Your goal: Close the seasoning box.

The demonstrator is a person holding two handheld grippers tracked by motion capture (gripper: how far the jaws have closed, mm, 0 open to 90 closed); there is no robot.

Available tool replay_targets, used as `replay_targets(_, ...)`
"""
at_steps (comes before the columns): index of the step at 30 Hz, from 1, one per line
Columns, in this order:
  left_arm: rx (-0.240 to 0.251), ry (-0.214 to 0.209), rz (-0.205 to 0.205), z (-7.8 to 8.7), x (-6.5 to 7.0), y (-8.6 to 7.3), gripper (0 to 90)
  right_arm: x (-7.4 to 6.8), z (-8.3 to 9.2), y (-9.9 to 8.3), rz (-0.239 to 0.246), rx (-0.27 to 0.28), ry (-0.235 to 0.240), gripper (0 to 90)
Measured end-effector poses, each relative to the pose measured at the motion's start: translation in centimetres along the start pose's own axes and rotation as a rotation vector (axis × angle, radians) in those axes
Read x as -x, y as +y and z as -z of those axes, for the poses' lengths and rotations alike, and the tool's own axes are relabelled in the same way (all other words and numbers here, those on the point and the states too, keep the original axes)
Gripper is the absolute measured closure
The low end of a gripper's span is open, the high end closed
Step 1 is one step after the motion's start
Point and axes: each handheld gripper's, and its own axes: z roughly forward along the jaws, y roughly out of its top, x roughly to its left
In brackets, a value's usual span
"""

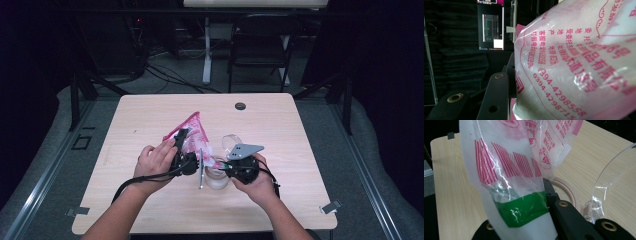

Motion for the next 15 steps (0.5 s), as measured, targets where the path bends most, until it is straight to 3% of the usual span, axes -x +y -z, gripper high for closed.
replay_targets(15,0.007,0.011,-0.010,0.12,-0.27,0.25,62.9,0.04,-0.08,-0.08,-0.004,-0.004,0.000,90.0)
